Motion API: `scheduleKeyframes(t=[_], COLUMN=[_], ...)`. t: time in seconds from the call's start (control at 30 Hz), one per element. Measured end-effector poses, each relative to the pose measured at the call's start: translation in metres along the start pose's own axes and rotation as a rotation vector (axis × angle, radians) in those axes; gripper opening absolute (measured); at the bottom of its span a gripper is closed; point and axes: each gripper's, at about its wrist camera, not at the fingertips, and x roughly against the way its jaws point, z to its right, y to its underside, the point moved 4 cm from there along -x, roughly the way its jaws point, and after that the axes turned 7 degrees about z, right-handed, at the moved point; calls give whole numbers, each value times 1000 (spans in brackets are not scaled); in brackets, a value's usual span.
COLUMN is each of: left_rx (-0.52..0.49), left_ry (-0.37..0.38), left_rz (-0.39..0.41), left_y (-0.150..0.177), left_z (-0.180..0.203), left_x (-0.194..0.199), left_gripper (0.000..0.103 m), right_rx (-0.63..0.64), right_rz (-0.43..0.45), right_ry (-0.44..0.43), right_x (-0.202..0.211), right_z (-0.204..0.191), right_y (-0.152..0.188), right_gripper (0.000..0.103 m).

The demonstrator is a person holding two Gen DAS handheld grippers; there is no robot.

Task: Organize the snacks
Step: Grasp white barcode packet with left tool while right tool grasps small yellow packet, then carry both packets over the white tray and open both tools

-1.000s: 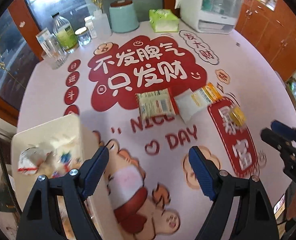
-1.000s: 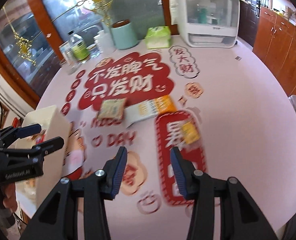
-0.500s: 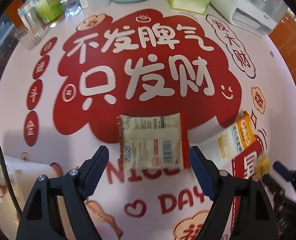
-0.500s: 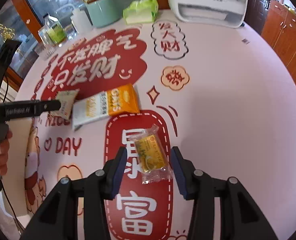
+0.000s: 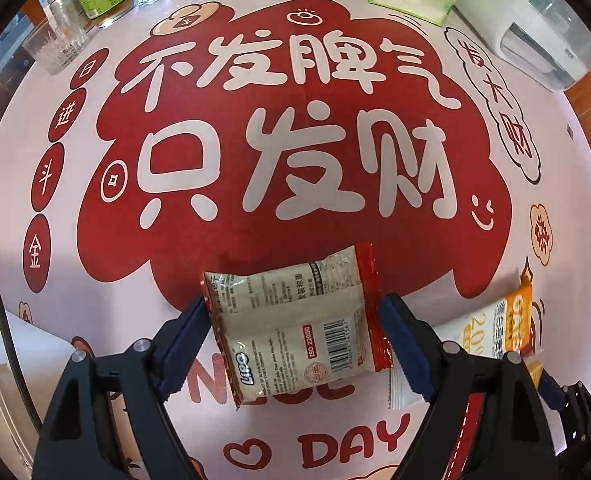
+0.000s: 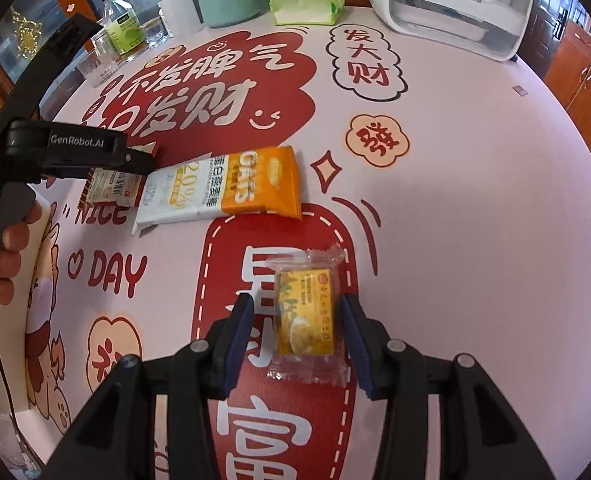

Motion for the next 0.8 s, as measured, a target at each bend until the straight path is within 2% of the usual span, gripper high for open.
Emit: scheduleKeyframes(t=[0.07, 0.13, 0.17, 0.23, 0.27, 0.47, 0.67, 0.8], left_rx=[-3, -15, -30, -48, -52, -83, -69, -90], left_ry=[-16, -36, -38, -31, -14, -35, 28, 71], left_rz=[5, 21, 30, 46, 60, 114, 138, 170], left_y=[1, 4, 6, 10, 11, 20, 41, 62], left_z=[1, 3, 6, 11, 13, 15, 8, 6], left_x=[0, 2, 4, 8, 10, 19, 50, 86], left_gripper=[83, 75, 70, 61, 52, 49, 49, 49], right_rx=[19, 46, 58, 81, 80, 41, 23, 19], right_rz=[5, 13, 18, 22, 25, 30, 38, 58], right_ry=[4, 20, 29, 43, 44, 35, 16, -2], right_x=[0, -1, -1, -1, 0, 1, 13, 29], right_z=[-2, -5, -6, -10, -10, -9, -17, -30], right_y=[0, 0, 1, 2, 2, 2, 9, 12], right_gripper=[45, 39, 31, 28, 27, 26, 26, 26])
